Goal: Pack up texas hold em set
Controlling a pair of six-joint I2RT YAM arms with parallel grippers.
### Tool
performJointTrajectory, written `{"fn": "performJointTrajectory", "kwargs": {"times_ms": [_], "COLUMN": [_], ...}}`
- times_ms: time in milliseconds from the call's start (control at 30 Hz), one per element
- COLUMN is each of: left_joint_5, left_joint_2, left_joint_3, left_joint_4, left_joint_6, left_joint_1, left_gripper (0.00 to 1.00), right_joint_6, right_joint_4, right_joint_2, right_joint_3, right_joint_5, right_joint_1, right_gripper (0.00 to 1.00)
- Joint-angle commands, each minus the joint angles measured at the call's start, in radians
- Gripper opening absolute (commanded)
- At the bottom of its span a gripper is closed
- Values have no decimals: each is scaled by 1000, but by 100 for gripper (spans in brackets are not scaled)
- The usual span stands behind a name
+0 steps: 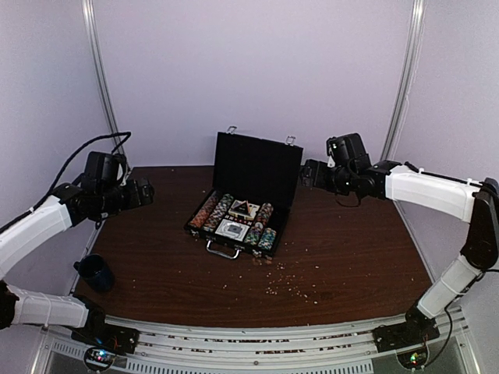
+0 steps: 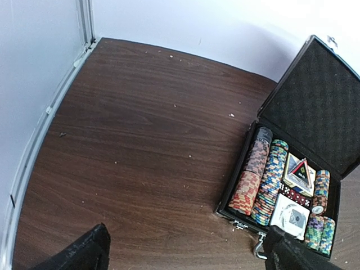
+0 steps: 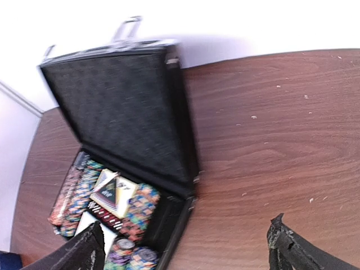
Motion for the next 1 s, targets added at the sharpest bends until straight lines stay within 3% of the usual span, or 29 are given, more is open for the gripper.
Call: {"fn": "performJointTrajectory", "kwargs": {"times_ms": [0,233,433,667,967], "left_joint_5": [-26,7,34,98,176], "left_joint_2": [7,22,5,-27,62], "left_joint_3": [-27,7,10,-13,90], "left_joint_4": [90,90,33,86,61], "left_joint_6": [-112,-188,-255,-274,-182], "left_joint_1": [18,30,31,30,30], "left_gripper": [98,98,98,98,98], "right_joint_6": [-86,-207,-205,-219,-310], "right_joint_4": [30,67,193,213,182], "right_joint_2": [61,229,359,464,560], "right_joint_3": [33,198,299,400,523], "right_joint_5": [-183,-403,-613,-727,-835], "right_joint_1": [-96,-180,-226,-283,-312], "right_gripper": [100,99,98,98,98]}}
